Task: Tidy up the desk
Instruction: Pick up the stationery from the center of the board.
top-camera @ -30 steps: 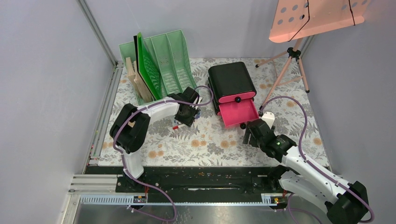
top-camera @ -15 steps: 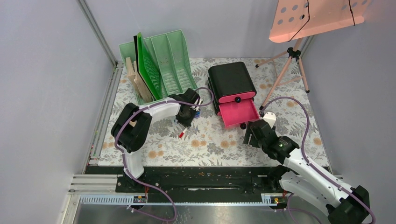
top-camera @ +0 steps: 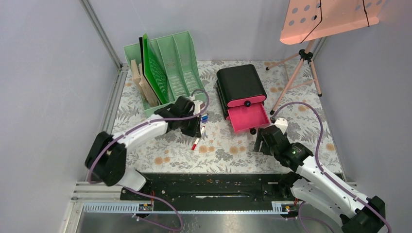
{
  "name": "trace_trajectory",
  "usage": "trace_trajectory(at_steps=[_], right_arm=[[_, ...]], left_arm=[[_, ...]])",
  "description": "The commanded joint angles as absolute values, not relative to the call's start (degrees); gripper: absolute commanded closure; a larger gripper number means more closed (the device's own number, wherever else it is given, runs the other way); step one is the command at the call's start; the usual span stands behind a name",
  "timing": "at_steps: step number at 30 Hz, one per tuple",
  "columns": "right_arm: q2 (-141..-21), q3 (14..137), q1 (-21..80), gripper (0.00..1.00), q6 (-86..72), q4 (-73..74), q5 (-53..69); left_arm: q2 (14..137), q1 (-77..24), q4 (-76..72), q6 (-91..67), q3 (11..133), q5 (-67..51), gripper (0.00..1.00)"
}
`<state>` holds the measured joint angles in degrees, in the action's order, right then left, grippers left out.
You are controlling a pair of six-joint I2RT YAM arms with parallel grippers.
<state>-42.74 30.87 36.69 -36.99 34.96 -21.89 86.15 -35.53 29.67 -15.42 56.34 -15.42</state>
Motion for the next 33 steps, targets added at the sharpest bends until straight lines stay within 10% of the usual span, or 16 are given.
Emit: trace_trajectory(at_steps=[1, 16, 33], right_arm=[[-41.70, 33.65, 36.54, 0.23, -37.83, 37.43, -20.45], [-43.16, 39.77, 36.50, 0.15, -37.98, 40.47, -7.88], [-41.85, 34.61, 38.80, 0.14, -47.17, 23.77, 10.24]], left_arm=[[77.23, -35.42, 21.77, -22.67, 52.29, -20.43, 1.00], [54.63, -35.07, -15.30, -49.68, 29.49, -32.19, 1.00], [46.43, -34.95, -14.11, -54.38, 24.14, -30.27, 1.00]])
